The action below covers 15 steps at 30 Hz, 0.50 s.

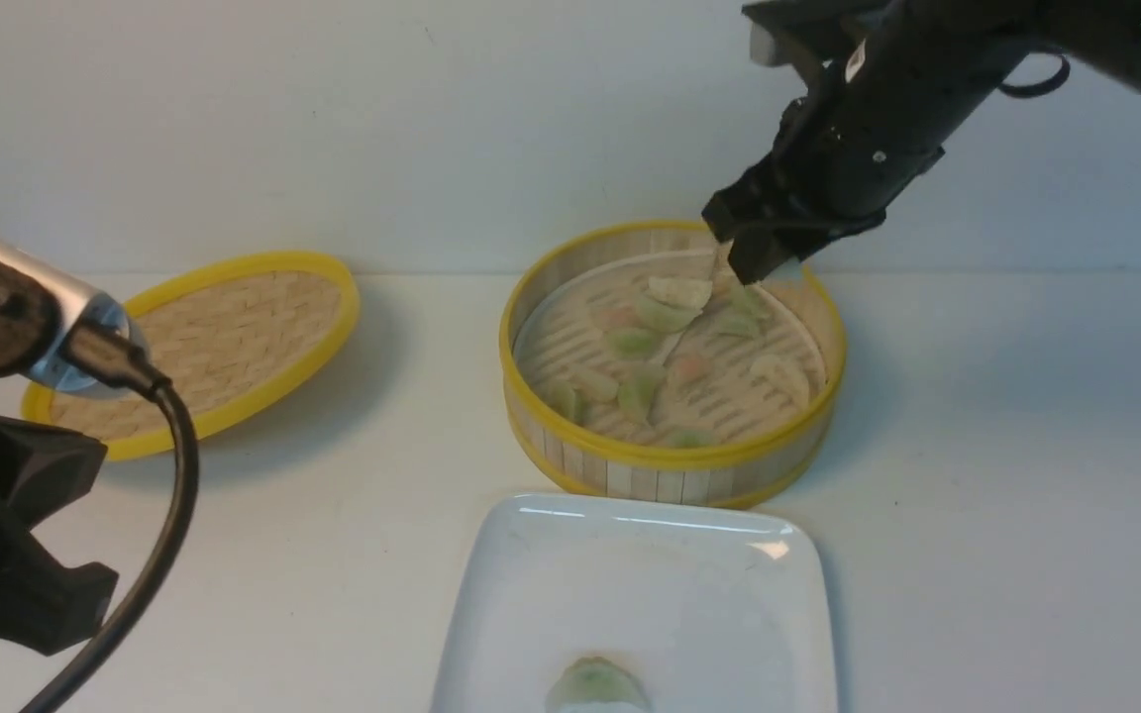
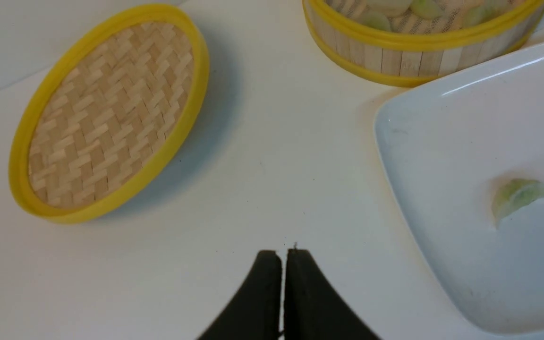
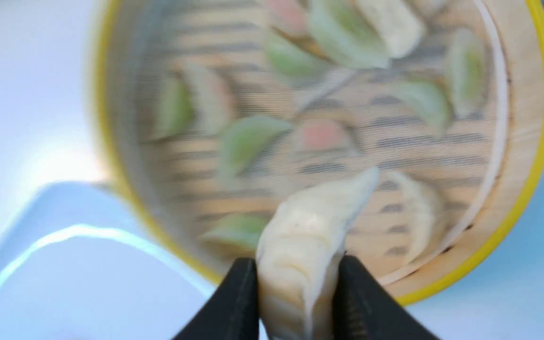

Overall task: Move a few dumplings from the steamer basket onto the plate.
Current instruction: Use the right arm to put the dumpling into the plate

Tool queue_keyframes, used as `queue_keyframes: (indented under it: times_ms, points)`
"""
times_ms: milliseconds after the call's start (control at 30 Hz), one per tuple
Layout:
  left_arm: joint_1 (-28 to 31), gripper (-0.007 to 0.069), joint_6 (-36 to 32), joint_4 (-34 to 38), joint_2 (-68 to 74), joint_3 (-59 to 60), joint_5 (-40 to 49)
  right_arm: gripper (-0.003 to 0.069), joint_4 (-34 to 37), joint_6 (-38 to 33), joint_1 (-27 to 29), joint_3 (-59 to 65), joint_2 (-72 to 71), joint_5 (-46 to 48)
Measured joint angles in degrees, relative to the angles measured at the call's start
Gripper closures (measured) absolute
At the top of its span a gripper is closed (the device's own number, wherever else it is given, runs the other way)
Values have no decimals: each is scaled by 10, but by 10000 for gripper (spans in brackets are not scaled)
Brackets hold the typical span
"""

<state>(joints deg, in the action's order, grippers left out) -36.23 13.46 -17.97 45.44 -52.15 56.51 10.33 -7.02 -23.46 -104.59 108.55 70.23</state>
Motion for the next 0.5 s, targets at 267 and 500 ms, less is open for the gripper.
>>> queue_keyframes:
  times_ms: [267,500]
  points:
    - [0,631,0,0,0,0,0,477,22,23,-113,226,-71,-30]
    - [0,631,0,-1,0,0,0,477,41,55,-136,302,-6,-173]
